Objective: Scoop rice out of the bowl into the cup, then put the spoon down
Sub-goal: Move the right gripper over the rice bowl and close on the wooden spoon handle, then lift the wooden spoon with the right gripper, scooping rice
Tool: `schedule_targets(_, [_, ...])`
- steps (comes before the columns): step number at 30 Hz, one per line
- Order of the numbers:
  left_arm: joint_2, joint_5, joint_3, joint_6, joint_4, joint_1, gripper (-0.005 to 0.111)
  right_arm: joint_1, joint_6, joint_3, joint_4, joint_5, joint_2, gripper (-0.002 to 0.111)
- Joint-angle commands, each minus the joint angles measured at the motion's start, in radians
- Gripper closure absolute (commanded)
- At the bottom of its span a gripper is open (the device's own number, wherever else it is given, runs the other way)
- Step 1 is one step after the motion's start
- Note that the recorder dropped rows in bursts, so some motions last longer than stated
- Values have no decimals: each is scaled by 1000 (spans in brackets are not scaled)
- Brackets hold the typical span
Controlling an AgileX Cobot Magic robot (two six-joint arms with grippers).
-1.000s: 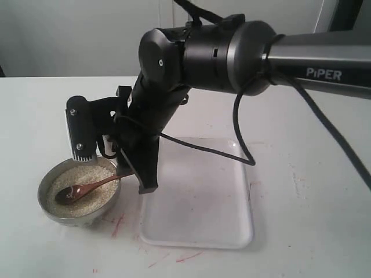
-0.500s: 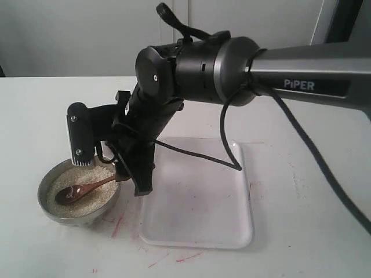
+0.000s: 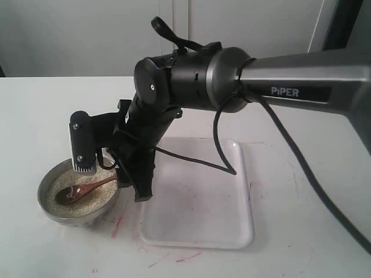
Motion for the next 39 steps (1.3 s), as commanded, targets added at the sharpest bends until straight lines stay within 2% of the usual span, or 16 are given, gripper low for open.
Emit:
schedule_targets(1, [-1,-4,-3,-1,-7,-3,92,-1,8,-7,1,-10,15,51])
schedule_targets(13, [-1,-4,-3,-1,-7,-3,92,-1,17,-7,-44,-12,47,53])
schedule_targets(27, [-1,-4,-3,-1,-7,-3,92,-1,17,-7,-48,-12,49,73])
schedule_targets(39, [-1,-4,-3,-1,-7,-3,92,-1,47,-7,-84,-12,53,73])
